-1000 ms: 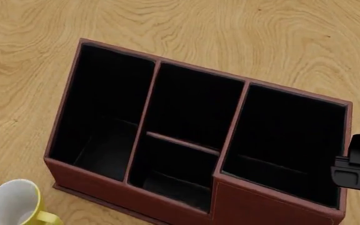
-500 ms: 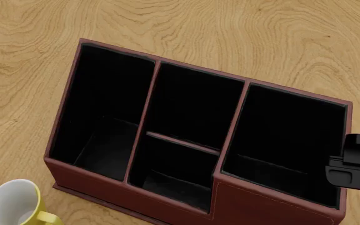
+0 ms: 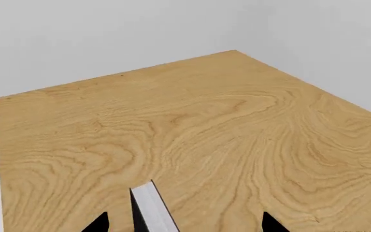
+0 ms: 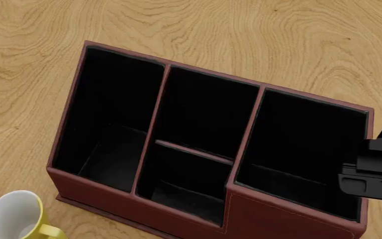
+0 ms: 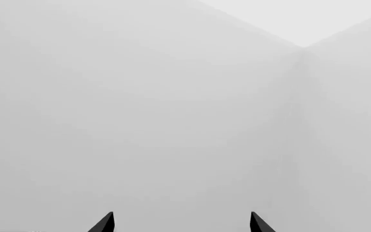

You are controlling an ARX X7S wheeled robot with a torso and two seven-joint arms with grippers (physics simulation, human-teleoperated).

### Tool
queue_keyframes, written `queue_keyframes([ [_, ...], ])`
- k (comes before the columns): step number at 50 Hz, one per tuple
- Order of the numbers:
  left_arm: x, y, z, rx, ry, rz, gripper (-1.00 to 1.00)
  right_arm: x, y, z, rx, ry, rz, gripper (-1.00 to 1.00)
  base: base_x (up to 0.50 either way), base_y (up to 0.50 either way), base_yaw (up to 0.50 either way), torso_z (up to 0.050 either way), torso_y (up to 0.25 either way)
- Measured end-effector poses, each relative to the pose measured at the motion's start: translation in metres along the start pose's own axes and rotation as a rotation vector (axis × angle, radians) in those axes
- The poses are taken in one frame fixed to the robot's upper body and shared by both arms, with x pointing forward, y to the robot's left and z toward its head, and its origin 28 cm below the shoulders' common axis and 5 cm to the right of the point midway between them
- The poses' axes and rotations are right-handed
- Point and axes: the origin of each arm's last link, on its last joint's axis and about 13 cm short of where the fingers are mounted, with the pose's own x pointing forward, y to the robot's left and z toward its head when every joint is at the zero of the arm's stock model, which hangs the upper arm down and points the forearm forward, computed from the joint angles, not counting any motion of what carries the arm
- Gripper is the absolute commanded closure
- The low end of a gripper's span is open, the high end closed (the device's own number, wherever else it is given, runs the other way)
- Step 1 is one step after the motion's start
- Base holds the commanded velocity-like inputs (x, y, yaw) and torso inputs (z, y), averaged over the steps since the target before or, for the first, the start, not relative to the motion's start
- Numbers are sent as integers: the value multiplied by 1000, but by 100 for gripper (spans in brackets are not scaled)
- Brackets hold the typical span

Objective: Pick up the book and place it in the back compartment of the caddy.

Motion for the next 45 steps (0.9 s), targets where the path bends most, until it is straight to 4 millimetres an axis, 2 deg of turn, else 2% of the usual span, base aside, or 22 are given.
queue_keyframes([
  [45,37,-20,-9,-30,214,69,-100,1,0,-2,-4,10,18,-100,0,0,0,0,0],
])
